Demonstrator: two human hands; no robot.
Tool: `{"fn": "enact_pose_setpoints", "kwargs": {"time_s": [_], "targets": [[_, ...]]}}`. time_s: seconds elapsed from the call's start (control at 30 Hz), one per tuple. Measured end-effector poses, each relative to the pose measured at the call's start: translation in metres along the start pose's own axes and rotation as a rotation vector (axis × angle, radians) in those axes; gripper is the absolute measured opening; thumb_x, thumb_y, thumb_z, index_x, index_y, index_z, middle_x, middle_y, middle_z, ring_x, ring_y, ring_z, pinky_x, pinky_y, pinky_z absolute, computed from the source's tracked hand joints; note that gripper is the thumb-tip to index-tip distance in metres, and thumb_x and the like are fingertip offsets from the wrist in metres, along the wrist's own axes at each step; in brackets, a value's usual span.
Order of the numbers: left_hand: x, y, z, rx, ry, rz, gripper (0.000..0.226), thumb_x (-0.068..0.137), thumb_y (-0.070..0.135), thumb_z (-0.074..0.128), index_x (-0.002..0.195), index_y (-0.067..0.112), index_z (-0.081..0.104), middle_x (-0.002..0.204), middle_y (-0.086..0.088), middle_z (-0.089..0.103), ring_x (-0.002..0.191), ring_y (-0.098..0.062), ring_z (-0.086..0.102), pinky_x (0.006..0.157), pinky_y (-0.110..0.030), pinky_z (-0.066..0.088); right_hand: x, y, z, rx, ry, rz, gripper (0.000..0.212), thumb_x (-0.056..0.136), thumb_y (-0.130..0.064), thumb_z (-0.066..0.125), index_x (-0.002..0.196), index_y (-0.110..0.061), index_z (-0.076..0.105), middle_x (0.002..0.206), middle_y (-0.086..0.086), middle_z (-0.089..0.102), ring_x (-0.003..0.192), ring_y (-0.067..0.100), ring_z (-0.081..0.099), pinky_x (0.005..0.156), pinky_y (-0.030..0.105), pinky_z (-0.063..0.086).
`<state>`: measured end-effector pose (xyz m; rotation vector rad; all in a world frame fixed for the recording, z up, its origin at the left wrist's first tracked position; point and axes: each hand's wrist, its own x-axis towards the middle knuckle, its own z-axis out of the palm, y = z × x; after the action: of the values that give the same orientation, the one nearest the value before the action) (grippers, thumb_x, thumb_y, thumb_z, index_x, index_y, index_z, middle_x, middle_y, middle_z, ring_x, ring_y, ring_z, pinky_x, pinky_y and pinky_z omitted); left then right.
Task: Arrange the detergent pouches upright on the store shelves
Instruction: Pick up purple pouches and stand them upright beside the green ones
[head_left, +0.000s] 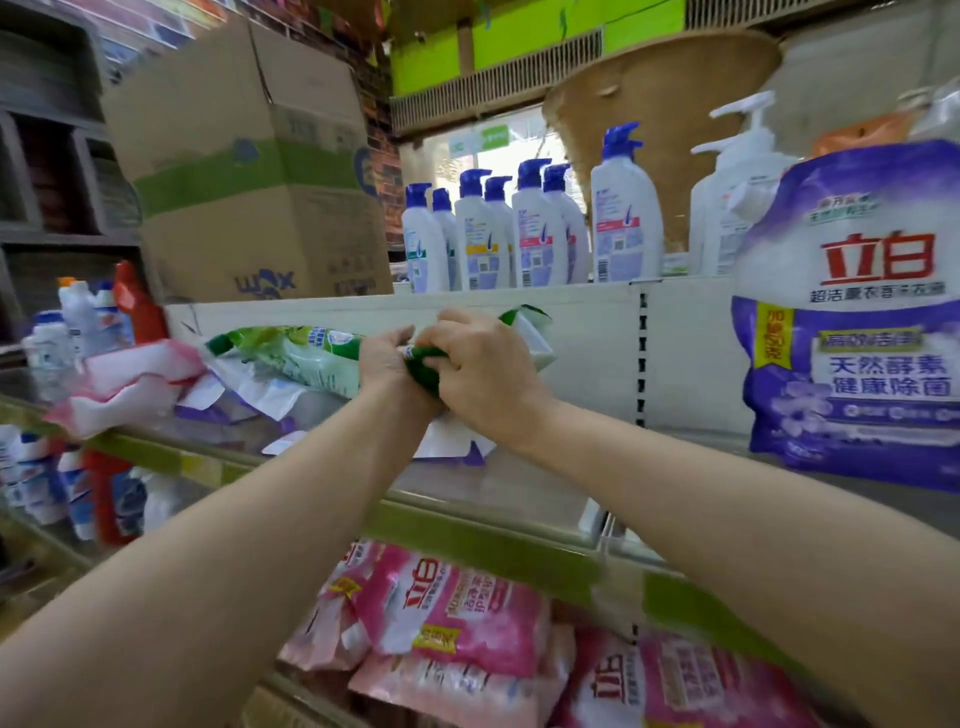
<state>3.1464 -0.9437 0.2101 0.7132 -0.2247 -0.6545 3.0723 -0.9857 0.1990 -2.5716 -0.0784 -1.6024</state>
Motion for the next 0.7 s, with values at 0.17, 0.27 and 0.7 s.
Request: {"fn": "enact_pose_setpoints", "kwargs": {"time_s": [0.17,0.27,0.7], "targets": [[-0.012,-0.025,-0.013,0.097,-0.041,0.000,0.013,0.087,0.008,0.046,0.085,0.002,0.058,0.089,-0.017,0.064,0.081,-0.031,0.063,0.076,-0.038,0.056,-0.011,0.006,-0.046,0.080,-0.206,0.147,0.038,0.091,-0.027,0.057,0.063,-0.001,0.063,0.068,0.012,0.058,0.056,0.018,0.048,0.057,0.026,0.036],[-0.015,-0.031,-0.023,0.194,0.017,0.036,0.010,0.079,0.008,0.062,0.089,0.008,0.059,0.107,-0.020,0.068,0.094,-0.038,0.067,0.085,-0.056,0.053,-0.005,0.024,-0.066,0.046,-0.207,0.399,0.033,0.096,-0.028,0.047,0.098,-0.001,0.067,0.108,0.015,0.061,0.091,0.020,0.055,0.079,0.025,0.039],[-0.081,-0.066,0.028,0.387,-0.432,0.198,0.048,0.072,0.000,0.068,0.118,0.005,0.056,0.099,-0.018,0.069,0.078,-0.033,0.072,0.069,-0.046,0.058,-0.046,0.047,-0.129,0.548,0.004,1.066,0.077,0.072,-0.062,0.063,0.124,-0.006,0.053,0.122,0.014,0.061,0.111,0.032,0.058,0.102,0.046,0.043]]}}
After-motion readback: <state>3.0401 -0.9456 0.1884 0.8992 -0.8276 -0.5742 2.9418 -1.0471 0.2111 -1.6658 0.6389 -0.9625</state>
